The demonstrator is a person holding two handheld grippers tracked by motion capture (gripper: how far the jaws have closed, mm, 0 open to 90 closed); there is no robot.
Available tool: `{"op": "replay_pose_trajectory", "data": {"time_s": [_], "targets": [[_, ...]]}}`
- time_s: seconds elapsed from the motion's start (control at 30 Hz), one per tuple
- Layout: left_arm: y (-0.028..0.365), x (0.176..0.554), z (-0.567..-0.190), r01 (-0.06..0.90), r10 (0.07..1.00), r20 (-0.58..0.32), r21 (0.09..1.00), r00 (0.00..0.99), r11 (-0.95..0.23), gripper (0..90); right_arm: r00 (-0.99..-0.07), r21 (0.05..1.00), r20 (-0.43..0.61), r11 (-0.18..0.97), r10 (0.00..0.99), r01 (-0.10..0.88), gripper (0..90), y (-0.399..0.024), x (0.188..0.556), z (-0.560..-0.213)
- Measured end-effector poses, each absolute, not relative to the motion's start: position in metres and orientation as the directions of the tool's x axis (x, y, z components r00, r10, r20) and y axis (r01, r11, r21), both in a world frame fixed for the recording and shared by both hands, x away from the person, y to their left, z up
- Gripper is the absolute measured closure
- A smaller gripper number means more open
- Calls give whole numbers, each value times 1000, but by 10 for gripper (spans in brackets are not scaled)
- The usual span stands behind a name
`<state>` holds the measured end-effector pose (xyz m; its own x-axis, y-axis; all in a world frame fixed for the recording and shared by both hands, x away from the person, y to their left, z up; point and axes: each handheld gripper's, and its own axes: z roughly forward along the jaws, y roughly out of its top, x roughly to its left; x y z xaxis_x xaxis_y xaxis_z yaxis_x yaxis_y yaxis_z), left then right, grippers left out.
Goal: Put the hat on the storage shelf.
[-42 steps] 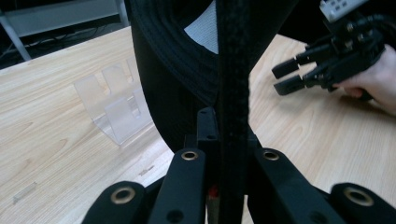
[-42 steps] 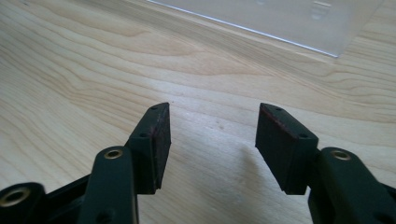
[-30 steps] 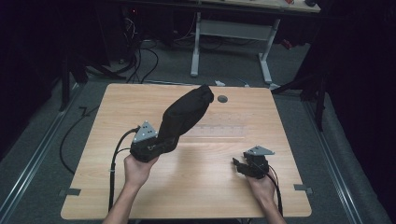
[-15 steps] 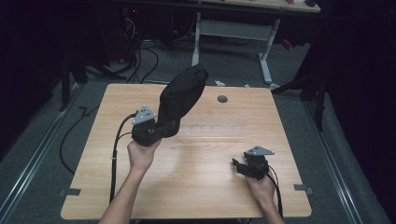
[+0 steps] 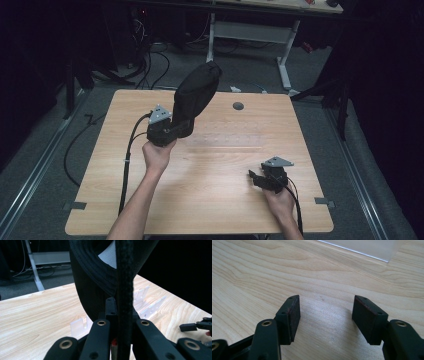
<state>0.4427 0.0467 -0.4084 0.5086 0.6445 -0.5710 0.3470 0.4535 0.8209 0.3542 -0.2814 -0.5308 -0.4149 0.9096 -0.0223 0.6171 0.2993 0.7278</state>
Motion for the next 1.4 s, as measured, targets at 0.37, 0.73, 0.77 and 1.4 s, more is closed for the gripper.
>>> {"op": "replay_pose_trajectory", "data": {"time_s": [0.37, 0.73, 0.77, 1.4], "targets": [[35, 454, -424, 333, 661, -544, 839, 517, 431, 865, -414, 727, -20, 297, 910, 619, 398, -281, 354, -531], [28, 462, -437, 318, 686, -518, 856, 512, 409, 865, -415, 728, -22, 299, 910, 617, 398, -281, 354, -531], [28, 462, -437, 318, 686, -518, 856, 512, 409, 864, -415, 728, -22, 299, 910, 617, 398, -281, 354, -531], [24, 464, -454, 301, 697, -536, 844, 477, 444, 863, -415, 728, -23, 300, 910, 617, 397, -281, 354, -531]]}}
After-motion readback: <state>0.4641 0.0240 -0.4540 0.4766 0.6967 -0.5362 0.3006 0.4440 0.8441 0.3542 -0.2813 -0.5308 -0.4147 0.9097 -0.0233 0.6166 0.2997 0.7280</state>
